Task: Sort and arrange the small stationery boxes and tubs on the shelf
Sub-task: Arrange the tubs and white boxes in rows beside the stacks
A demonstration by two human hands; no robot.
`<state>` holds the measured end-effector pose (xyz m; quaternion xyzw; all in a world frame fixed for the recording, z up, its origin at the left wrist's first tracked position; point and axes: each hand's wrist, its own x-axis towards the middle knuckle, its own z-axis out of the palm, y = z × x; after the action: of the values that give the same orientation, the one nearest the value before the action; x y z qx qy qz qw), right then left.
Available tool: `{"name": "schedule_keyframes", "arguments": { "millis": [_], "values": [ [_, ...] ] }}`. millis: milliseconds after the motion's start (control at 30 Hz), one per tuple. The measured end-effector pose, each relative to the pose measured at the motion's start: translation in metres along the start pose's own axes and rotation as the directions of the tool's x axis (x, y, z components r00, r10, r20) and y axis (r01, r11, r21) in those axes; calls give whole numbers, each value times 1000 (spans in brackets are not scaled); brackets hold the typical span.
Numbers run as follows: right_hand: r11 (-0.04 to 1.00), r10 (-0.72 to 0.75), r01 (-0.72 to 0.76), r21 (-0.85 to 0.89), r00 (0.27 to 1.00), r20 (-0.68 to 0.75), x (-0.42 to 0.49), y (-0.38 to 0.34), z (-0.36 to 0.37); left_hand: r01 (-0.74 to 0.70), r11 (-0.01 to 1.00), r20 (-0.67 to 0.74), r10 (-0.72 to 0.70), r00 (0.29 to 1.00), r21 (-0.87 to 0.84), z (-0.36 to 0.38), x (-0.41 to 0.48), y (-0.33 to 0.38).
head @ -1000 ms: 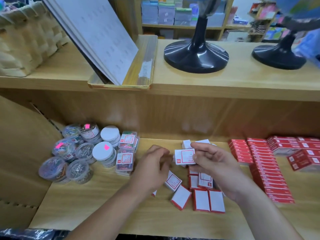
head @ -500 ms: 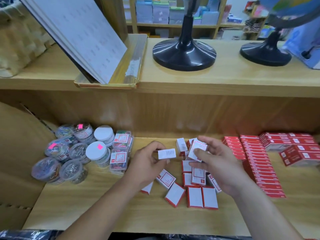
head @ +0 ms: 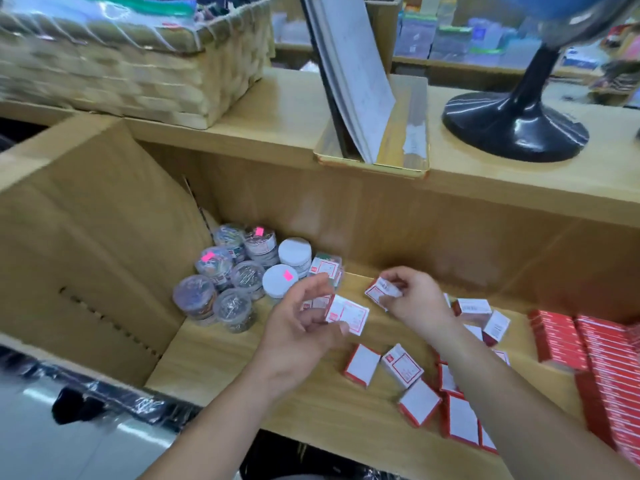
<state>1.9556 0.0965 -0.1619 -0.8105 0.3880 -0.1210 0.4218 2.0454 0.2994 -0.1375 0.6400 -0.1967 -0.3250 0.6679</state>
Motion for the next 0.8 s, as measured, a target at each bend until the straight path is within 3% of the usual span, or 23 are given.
{"name": "schedule_keyframes", "arguments": {
  "millis": [233,400,433,500,567,733,800],
  "values": [
    [976,-118,99,-196,989,-86,12,8,29,-33,999,-55,35,998,39,-15,3,-9],
    [975,-216,192,-108,933,-288,-25,0,18,-134,966,-17,141,990,222,-14,9,-4],
    [979,-200,205,-8,945,-261,-36,-6,12,-155,954,28,153,988,256,-14,12,-3],
    [949,-173,173,264,985,-21,-54,-20,-2,-180,935,144,141,979,306,-10,18,0],
    [922,-223,147,358,958,182,-67,-28,-11,-252,880,233,168,958,403,-4,24,3],
    [968,-247,241,74,964,99,-63,-19,-11,-382,778,362,214,907,499,14,31,9],
    [986,-160,158,56,986,37,-56,-11,-8,-455,714,311,335,889,532,13,29,3]
  ]
}}
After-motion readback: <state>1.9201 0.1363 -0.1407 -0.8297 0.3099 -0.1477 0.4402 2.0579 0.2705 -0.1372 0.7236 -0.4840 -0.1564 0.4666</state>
